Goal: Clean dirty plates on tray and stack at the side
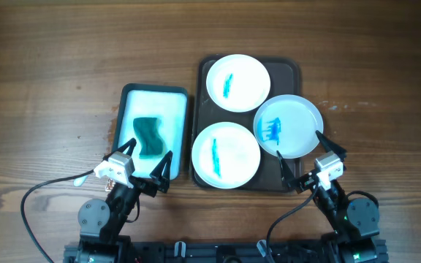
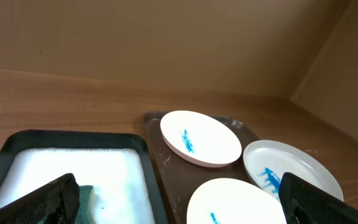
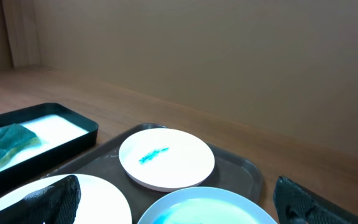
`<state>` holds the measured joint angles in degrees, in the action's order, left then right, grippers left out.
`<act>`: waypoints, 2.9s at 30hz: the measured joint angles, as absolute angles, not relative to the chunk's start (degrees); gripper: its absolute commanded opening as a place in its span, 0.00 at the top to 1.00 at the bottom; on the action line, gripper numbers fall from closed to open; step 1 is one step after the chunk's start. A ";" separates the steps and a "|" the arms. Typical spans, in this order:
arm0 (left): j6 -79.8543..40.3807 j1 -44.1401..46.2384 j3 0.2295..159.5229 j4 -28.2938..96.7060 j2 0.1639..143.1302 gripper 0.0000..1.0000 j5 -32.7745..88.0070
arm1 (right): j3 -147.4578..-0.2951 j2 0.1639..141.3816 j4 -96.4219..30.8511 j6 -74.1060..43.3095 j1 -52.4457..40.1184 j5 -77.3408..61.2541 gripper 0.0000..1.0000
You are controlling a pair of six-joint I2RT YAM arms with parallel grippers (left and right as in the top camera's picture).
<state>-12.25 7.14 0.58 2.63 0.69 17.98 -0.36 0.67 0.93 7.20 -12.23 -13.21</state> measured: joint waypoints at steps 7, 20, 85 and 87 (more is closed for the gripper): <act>-12.25 7.14 0.58 2.63 0.69 0.00 17.98 | -0.36 0.67 0.93 7.20 -12.23 -13.21 0.00; -12.25 7.14 0.58 2.17 0.69 0.00 17.98 | -0.36 0.67 0.93 7.20 -12.23 -13.21 0.00; -15.38 7.25 60.82 55.02 66.02 0.00 17.63 | -46.94 86.91 -43.24 -20.36 -24.18 -10.68 0.59; -15.38 7.25 60.82 54.83 66.02 0.00 17.63 | -46.94 87.24 -42.83 -20.36 -24.18 -11.11 0.59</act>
